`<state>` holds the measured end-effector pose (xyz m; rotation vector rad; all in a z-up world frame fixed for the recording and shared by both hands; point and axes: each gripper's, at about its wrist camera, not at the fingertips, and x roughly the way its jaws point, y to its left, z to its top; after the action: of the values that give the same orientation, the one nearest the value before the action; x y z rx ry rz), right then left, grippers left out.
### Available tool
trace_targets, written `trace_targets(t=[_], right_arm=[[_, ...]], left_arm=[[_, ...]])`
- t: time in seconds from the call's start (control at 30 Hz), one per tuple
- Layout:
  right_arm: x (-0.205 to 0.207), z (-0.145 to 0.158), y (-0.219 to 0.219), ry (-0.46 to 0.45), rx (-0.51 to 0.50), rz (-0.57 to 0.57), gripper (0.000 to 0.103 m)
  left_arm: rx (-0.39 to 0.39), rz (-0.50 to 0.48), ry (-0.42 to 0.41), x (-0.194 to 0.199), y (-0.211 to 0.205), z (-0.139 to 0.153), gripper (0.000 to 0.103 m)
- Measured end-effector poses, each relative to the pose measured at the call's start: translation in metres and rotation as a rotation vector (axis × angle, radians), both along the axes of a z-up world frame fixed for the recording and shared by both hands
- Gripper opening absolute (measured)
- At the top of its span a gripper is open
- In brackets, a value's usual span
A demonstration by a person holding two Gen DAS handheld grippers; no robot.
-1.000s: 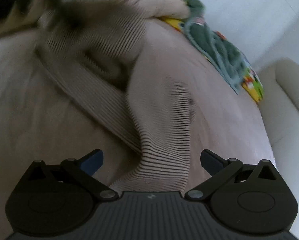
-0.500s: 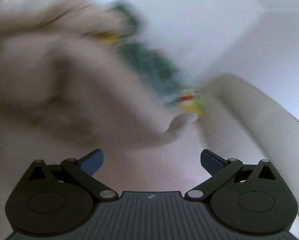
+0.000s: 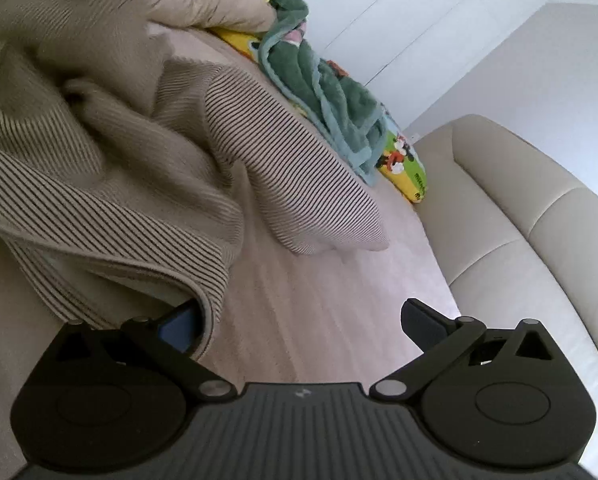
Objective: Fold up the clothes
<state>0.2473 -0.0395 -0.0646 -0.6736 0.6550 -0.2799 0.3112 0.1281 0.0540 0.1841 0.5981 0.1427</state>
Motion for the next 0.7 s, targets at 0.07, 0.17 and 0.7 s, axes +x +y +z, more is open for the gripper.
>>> trace_targets(t=[0.07, 0.17, 0.7], right_arm=[[-0.007, 0.003, 0.004, 0.004, 0.019, -0.013, 0.103], [-0.019, 0.007, 0.009, 0.011, 0.047, -0.033, 0.103], [0.015, -0.006, -0.016, 0.043, 0.087, -0.044, 0.103]], left_arm=[[0.051, 0.083, -0.03, 0.005, 0.016, 0.006, 0.103], [0.027, -0.113, -0.037, -0.019, 0.016, 0.011, 0.103], [0.355, -0.437, 0.087, -0.059, -0.073, -0.074, 0.103]])
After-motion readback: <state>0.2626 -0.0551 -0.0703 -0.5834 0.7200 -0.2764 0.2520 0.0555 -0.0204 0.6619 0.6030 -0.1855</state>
